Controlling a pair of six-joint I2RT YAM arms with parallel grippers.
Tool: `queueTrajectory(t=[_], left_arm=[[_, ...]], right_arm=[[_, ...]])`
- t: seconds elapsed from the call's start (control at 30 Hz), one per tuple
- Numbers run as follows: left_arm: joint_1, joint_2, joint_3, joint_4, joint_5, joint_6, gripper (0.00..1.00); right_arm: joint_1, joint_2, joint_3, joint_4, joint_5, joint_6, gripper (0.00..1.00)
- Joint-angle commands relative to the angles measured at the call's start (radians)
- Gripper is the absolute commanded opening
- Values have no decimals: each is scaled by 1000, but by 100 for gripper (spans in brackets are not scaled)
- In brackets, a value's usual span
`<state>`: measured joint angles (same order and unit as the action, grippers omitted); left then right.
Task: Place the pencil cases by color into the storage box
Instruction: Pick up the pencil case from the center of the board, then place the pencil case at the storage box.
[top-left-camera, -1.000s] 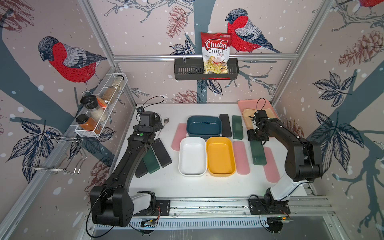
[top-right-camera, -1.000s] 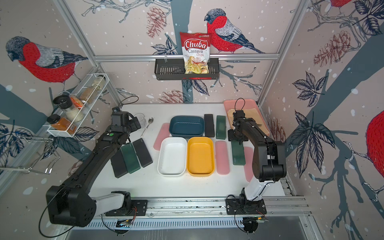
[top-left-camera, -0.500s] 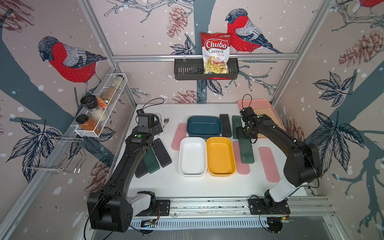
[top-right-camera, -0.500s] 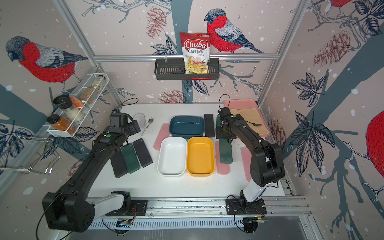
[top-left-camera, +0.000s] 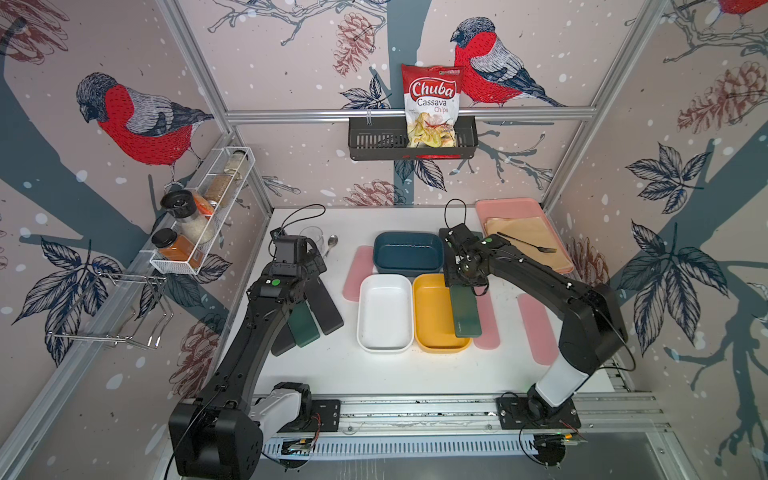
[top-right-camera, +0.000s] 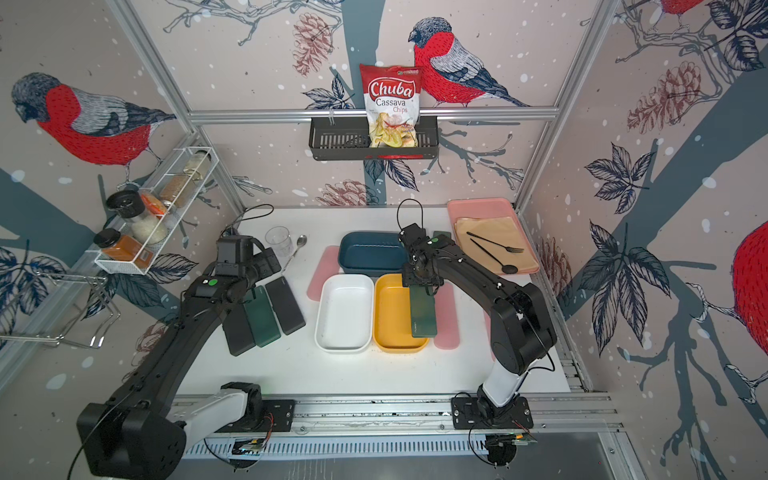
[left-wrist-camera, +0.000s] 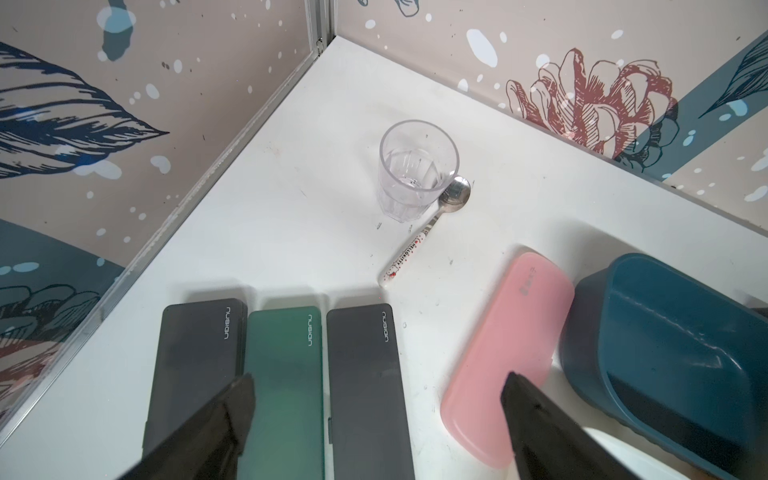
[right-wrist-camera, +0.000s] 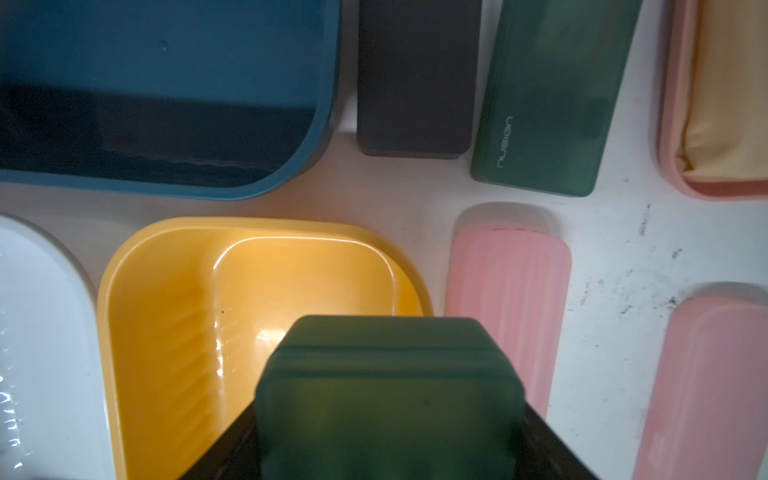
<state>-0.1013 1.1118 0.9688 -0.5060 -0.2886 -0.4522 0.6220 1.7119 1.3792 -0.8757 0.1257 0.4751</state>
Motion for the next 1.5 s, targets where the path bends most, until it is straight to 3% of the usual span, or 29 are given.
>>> queueTrajectory(t=[0.0,1.47], left_arm=[[-1,-13,-9,-5,0,-17,97],[-1,-21,-21,-63,-45,-38,97]], right_arm=[[22,21,21,12,2,42,51],[78,239,-49,202,45,71,52]])
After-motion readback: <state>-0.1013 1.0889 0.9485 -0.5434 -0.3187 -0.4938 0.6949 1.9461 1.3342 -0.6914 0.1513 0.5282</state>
